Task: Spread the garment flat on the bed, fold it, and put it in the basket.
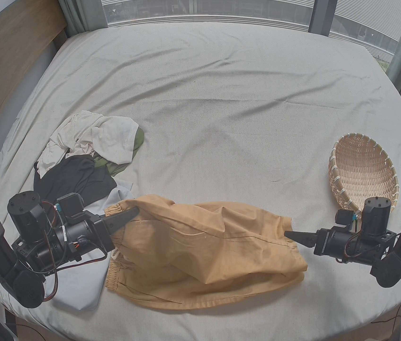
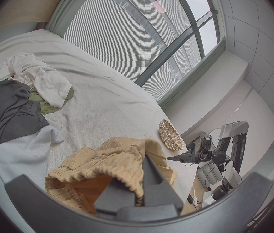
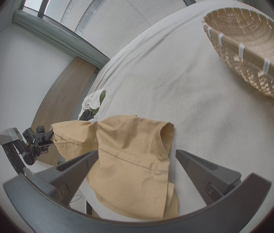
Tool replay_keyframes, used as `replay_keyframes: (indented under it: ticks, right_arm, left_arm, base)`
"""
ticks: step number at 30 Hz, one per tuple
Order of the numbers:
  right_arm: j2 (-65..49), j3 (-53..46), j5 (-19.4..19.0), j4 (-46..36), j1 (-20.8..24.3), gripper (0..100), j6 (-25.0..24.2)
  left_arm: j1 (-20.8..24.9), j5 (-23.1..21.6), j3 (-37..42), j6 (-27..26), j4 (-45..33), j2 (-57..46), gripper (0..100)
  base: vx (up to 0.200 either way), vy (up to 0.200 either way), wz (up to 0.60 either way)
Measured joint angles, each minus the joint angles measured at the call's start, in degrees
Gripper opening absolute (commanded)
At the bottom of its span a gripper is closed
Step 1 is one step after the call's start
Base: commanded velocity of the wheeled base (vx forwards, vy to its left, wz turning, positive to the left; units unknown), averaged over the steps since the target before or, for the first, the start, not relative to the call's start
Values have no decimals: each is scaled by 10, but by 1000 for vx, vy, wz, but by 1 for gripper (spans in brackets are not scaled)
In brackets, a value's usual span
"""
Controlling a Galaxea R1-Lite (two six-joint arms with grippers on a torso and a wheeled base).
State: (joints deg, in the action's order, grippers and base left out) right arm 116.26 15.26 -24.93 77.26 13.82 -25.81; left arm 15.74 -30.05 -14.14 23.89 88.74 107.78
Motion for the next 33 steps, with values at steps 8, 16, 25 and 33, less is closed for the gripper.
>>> replay_keyframes:
  ticks: [8,16,25,33]
  right_arm:
    - [64,-9,0,99,7,100,0]
    - [103,-12,0,110,12,0,-1]
    - [108,-8,-1,111,19,0,-1]
    - [74,-8,0,110,15,0,1]
  left_arm:
    - [0,0,-1,0,0,0,0]
    - [1,0,0,0,0,0,0]
    - [2,0,0,0,0,1,0]
    - [1,0,-6,0,0,2,0]
  base:
    - [0,0,0]
    - [0,0,0]
    - [0,0,0]
    - [0,0,0]
